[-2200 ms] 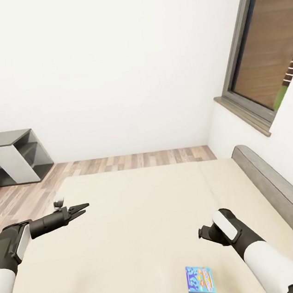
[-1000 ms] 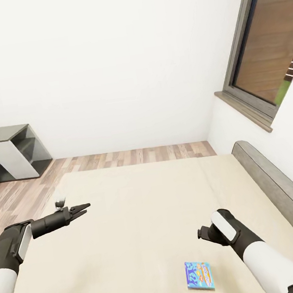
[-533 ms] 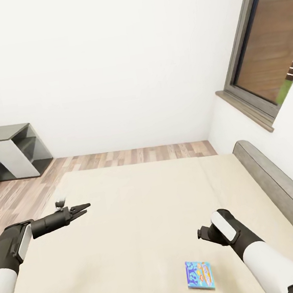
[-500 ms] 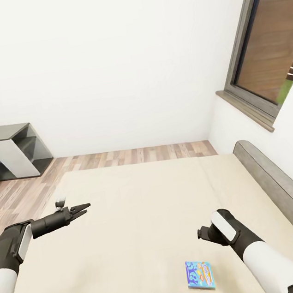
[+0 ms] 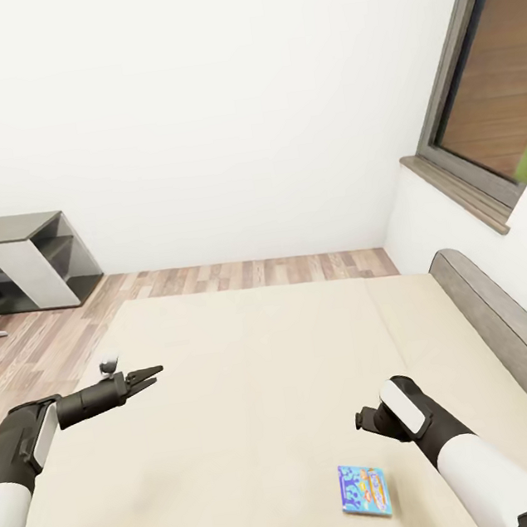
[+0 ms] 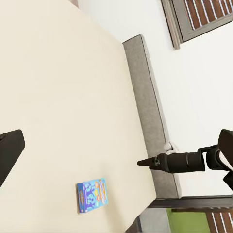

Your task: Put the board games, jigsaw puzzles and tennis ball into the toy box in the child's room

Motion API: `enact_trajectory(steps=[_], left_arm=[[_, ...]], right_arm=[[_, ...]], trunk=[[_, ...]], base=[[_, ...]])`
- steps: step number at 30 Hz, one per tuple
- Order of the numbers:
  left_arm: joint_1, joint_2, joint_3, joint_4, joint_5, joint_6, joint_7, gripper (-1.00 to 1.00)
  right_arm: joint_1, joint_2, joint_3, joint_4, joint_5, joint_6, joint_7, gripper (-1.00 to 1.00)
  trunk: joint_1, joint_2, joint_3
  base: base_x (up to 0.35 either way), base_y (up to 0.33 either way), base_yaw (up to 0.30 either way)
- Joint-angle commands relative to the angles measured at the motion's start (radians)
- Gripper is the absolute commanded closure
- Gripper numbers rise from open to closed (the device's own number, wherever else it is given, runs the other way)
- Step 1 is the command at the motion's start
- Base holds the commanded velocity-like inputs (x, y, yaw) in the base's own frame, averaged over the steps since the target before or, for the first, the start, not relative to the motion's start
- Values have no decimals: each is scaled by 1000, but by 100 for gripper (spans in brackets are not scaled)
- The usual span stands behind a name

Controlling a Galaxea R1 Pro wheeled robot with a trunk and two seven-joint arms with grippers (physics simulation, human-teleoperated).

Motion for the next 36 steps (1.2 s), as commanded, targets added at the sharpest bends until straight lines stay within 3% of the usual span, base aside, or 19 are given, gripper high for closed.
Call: enact_trajectory(steps=[1, 11, 36], left_arm=[[-1, 0, 0, 0, 2, 9, -2, -100], [-1, 0, 1, 0, 2, 8, -2, -100], [-1, -3, 1, 0, 2, 7, 0, -100]], right_arm=[[-1, -1, 7, -1, -11, 2, -9, -100], [-1, -2, 7, -1, -11, 0, -8, -100], [-1, 0, 6, -1, -12, -1, -8, -100]], trunk=[[1, -2, -3], [1, -2, -16], [1, -2, -16]], base=[[0, 0, 87], [0, 0, 27], [0, 0, -3]])
